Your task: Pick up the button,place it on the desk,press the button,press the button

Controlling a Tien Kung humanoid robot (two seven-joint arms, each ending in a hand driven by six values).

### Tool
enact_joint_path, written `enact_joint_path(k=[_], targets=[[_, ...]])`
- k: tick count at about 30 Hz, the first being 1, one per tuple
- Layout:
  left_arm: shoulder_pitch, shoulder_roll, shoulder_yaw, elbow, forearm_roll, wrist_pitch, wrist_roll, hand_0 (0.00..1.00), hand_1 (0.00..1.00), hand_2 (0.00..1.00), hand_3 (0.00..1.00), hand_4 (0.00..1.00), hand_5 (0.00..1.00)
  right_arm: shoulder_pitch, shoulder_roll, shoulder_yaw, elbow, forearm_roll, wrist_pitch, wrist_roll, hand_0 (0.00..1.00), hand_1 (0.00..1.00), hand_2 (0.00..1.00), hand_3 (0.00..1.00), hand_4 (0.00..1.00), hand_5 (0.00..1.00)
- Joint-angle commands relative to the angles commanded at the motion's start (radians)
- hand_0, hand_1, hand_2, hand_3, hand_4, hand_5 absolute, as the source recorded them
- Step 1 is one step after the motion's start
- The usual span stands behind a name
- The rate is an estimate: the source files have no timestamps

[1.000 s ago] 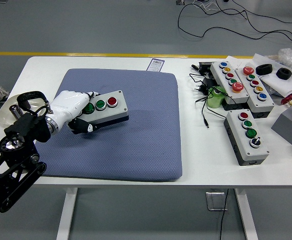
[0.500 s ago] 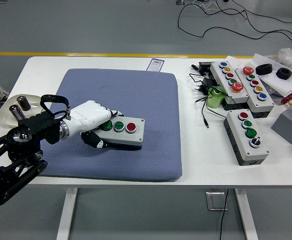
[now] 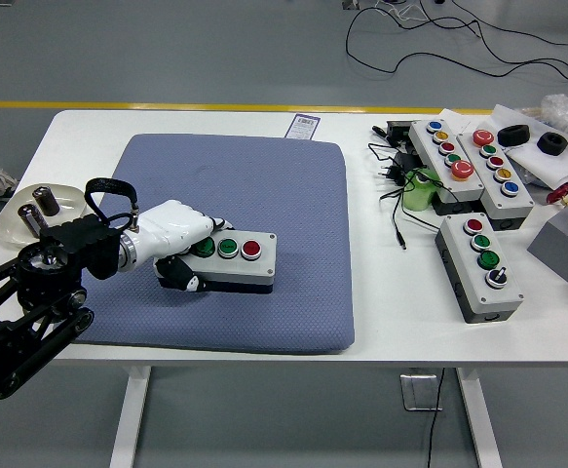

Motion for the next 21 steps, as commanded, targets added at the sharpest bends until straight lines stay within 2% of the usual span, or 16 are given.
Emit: enact_joint_path(k=[3,4,9,10,15,16,21], targets=[[0.002,0.002,-0.001,0.002,0.000,0.007,-0.005,0.407,0.416,0.441,0.684,0.404,0.002,0.000,0.000,0.000,0.000,-0.002,0.000,0.000,0.675,0.670,0.725,0.618,0.479,0.317],[0.003,0.002,-0.001,0.003,0.000,0.011,-0.004,0.416,0.638,0.692,0.816,0.835,0.325,0.000,0.000,0.000,0.000,-0.002,0.000,0.000,0.675,0.672,0.723,0.618,0.478,0.317],[0.010,0.001,-0.018,0.007,0.000,0.036,-0.006,0.416,0.638,0.692,0.816,0.835,0.325,-0.001,0.000,0.000,0.000,-0.002,0.000,0.000,0.675,0.672,0.723,0.618,0.478,0.317],[0.010,0.001,-0.021,0.007,0.000,0.035,-0.005,0.524,0.721,0.802,0.855,0.972,0.532,-0.001,0.000,0.001,0.000,-0.003,0.000,0.000,0.675,0.671,0.725,0.617,0.478,0.318],[0.011,0.002,-0.034,-0.002,0.000,0.022,-0.001,0.524,0.721,0.802,0.855,0.972,0.532,0.000,0.000,-0.001,0.000,-0.002,0.000,0.001,0.675,0.671,0.725,0.617,0.478,0.318],[0.012,0.003,-0.037,-0.005,-0.007,0.013,0.001,0.675,0.851,0.928,0.930,0.998,0.627,0.000,0.000,0.000,0.000,-0.003,0.000,0.001,0.674,0.670,0.726,0.617,0.477,0.317],[0.017,0.004,-0.049,-0.008,-0.045,-0.031,0.010,0.675,0.851,0.928,0.930,0.998,0.627,0.000,0.000,0.004,0.000,-0.007,0.001,0.001,0.674,0.670,0.726,0.617,0.477,0.317]])
